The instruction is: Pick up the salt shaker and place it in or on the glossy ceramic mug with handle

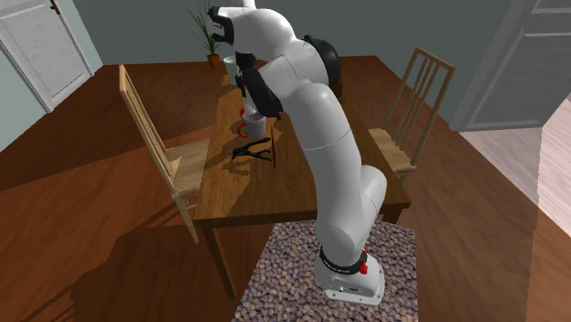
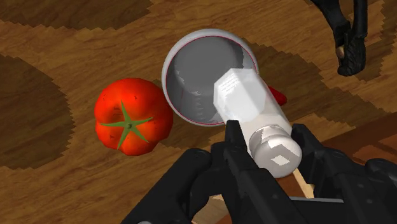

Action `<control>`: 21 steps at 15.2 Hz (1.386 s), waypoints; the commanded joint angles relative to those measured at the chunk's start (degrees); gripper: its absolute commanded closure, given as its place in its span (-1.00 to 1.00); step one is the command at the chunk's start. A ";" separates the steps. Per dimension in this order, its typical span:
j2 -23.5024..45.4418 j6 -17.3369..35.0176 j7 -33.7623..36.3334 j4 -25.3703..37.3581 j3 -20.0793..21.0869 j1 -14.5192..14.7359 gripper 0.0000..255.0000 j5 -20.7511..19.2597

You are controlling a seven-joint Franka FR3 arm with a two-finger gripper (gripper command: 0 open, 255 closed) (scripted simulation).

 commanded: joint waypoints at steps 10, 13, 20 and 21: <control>0.12 4.10 -0.64 -4.19 0.15 0.88 1.00 0.26; 0.19 4.10 -0.67 -4.13 0.15 0.83 -1.00 0.30; 0.28 0.20 -0.20 0.06 0.04 -0.22 -1.00 0.16; 0.53 -1.86 0.00 2.46 0.03 -0.92 -1.00 0.22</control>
